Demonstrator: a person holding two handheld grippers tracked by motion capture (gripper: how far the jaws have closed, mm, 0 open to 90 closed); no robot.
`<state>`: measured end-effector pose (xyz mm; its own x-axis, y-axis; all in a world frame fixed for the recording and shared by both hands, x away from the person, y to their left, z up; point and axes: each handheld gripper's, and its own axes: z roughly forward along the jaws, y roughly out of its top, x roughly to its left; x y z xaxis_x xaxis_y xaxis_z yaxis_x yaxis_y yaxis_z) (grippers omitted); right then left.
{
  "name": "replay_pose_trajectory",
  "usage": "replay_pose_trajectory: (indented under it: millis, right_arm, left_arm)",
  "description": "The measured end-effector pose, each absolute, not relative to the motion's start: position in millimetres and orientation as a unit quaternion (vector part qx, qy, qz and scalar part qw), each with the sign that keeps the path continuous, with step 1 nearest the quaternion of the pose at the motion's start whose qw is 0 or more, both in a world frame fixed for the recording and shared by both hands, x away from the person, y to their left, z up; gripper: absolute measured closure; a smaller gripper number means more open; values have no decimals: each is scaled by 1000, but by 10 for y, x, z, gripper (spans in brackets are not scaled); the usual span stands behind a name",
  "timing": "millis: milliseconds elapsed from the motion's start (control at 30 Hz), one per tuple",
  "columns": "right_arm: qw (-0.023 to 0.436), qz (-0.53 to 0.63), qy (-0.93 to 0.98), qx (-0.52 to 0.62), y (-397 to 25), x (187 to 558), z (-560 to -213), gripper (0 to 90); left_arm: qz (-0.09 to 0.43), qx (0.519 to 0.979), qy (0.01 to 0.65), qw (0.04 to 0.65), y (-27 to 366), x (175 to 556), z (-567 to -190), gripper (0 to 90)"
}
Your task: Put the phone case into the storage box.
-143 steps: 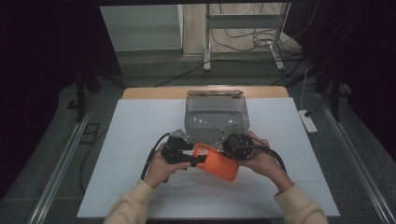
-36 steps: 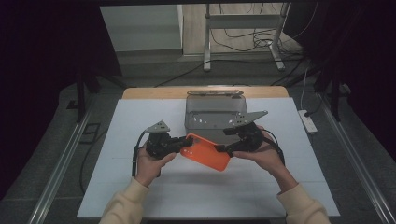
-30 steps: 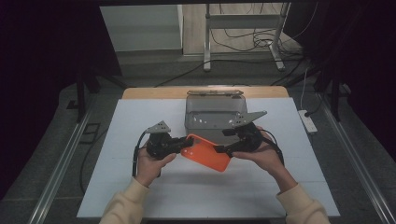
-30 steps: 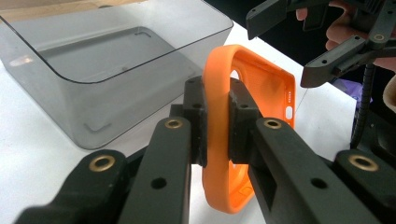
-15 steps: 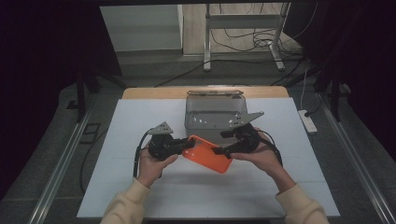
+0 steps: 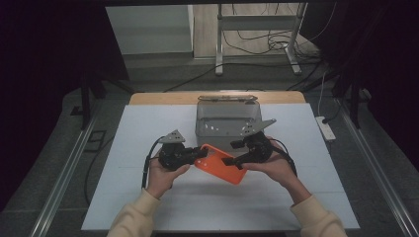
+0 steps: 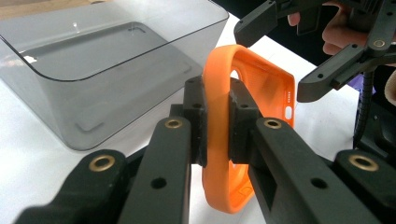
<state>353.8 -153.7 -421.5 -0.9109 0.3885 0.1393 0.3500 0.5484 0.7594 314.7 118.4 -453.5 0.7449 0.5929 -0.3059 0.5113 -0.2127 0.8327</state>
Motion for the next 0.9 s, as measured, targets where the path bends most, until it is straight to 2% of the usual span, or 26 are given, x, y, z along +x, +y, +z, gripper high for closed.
replay_pose_trajectory:
  millis: [633,900]
  right_arm:
    - [7,421,882,210,-1502,3555,-4284,304]
    - [-1,419,884,207,-1494,3559,-4298,346]
  left_arm:
    - [43,780,348,519,1167,3137,-4536,811]
    - [43,780,347,519,1167,3136,-4536,810]
